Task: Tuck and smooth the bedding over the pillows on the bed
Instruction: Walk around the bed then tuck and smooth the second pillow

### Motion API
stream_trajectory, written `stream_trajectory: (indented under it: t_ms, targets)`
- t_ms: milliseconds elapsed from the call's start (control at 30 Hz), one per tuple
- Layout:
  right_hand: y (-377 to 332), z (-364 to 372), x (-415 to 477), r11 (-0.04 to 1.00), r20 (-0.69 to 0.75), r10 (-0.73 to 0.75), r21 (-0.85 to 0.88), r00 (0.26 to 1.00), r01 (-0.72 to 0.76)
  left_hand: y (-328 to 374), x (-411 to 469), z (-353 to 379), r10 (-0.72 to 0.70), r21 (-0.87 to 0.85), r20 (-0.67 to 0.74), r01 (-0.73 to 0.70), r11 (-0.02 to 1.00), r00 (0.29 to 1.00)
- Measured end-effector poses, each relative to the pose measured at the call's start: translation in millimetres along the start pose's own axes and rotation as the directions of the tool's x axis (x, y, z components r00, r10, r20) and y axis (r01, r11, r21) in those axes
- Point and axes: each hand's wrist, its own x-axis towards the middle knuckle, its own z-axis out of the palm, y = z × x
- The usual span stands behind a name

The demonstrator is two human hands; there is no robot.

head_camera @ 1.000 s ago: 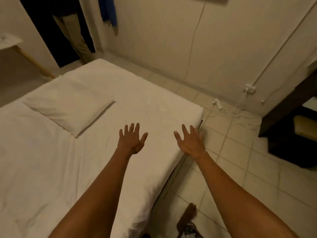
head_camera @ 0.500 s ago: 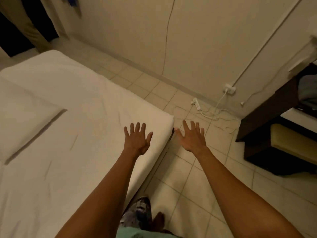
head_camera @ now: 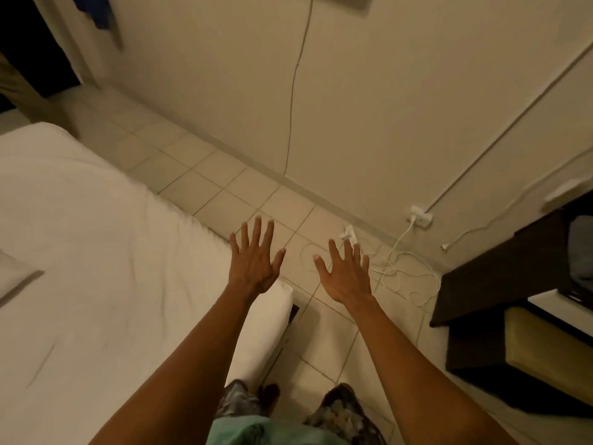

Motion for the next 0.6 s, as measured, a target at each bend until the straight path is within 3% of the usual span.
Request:
stream_trajectory:
  t_ms: [100,333,600]
  targets:
    - [14,-18,56,1.000,0.012,-0.020,0.002,1.000,0.020,17,50,0,-0.006,0.030,-0.051,0.008,1.000,0.999]
    - [42,-56,205,0.982,0.083,-0.175,-0.056,0.981,0.180,41,157,16,-0.208,-0.020,0.001,0.208,0.978,0.978]
    - [15,-96,353,0.878,0.134,-0.448,-0.121,0.884,0.464,51,238,5,-0.502,-0.223,-0.031,0.483,0.847,0.864]
